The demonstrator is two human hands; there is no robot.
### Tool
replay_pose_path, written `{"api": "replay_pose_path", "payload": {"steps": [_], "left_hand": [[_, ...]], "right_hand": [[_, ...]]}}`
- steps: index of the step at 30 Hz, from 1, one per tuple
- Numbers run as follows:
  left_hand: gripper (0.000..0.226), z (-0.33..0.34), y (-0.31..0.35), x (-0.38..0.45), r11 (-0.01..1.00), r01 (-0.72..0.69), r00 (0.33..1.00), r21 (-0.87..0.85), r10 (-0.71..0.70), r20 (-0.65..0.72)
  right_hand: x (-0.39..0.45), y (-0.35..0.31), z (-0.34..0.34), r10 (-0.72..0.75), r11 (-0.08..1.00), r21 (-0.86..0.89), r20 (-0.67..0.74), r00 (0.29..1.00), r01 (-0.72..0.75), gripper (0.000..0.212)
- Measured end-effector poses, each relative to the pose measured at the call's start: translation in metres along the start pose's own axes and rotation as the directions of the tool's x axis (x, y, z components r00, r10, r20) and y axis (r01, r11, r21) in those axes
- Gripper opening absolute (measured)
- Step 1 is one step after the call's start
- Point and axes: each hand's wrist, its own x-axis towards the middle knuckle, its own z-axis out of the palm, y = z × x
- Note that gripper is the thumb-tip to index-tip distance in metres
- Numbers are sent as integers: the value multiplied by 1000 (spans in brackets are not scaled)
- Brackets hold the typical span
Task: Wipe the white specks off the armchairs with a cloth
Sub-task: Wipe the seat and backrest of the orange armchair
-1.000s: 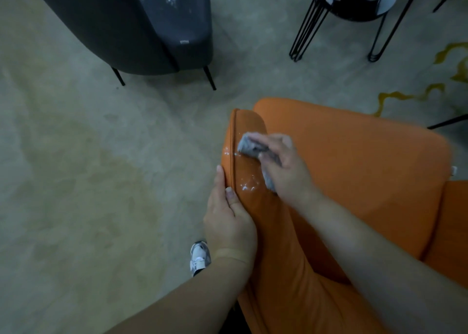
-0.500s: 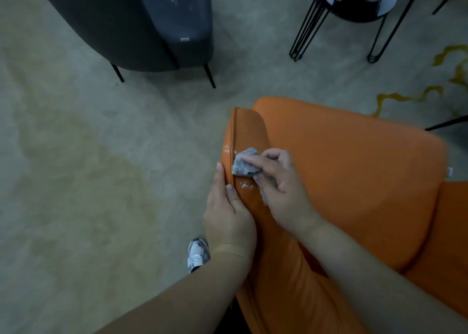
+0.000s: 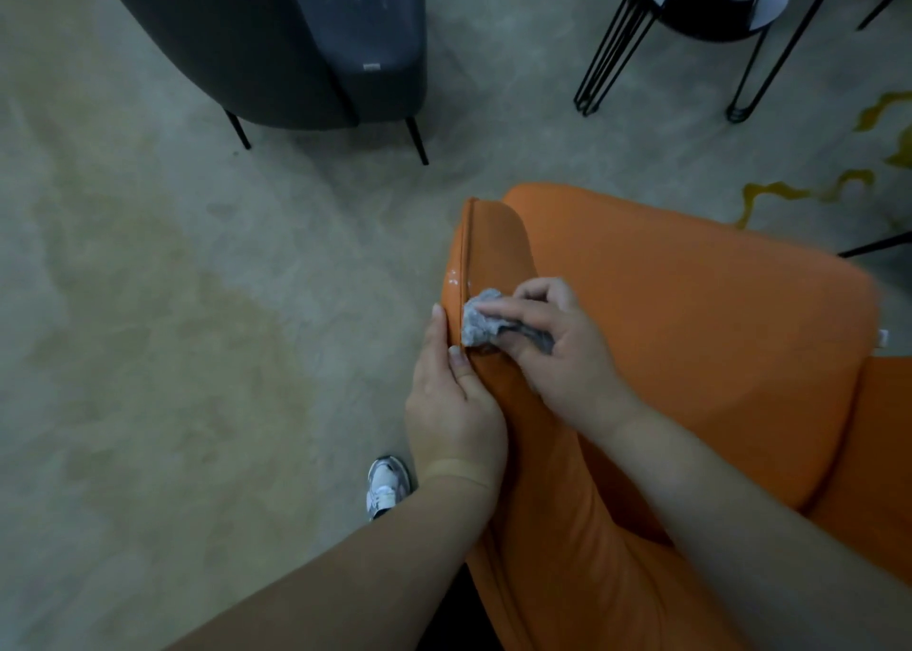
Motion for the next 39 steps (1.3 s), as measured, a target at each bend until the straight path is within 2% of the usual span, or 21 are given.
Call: {"api": "replay_pose_path", "payload": {"steps": [4, 6, 12, 15, 19, 23, 26, 30, 35, 39], "left_hand": [[51, 0, 2, 0, 1000, -1, 1000, 5, 1, -21], [48, 1, 2, 0, 1000, -9, 999, 13, 9, -33], [42, 2, -1, 0, 999, 37, 999, -3, -37, -21], [41, 3, -2, 2, 998, 61, 998, -12, -61, -34], [41, 3, -3, 2, 997, 74, 997, -2, -74, -38], [40, 3, -4, 1, 998, 57, 997, -26, -58, -47], [40, 2, -5, 1, 997, 70, 997, -25, -71, -41], [40, 2, -4, 2, 997, 76, 996, -33, -77, -39], [39, 2, -4, 1, 996, 70, 996, -48, -72, -54], [39, 2, -5, 0, 995, 76, 995, -61, -79, -60]], "right_hand": [[40, -5, 7, 63, 995, -71, -91, 994, -69, 31], [58, -8, 9, 69, 996, -51, -120, 990, -76, 29], [14, -2, -1, -28, 998, -62, 18, 999, 29, 35], [10, -2, -1, -34, 998, -55, -1, 999, 34, 34], [52, -11, 10, -73, 983, -171, -55, 996, 62, 30], [80, -19, 14, -51, 989, -143, -33, 998, 46, 26], [48, -12, 7, -43, 990, -134, -9, 999, 41, 29], [-19, -1, 9, -4, 1000, -13, -131, 991, 2, 36], [12, -2, 14, 113, 993, 49, -209, 971, -105, 32], [-12, 1, 9, 1, 1000, -16, -145, 989, -3, 37]]}}
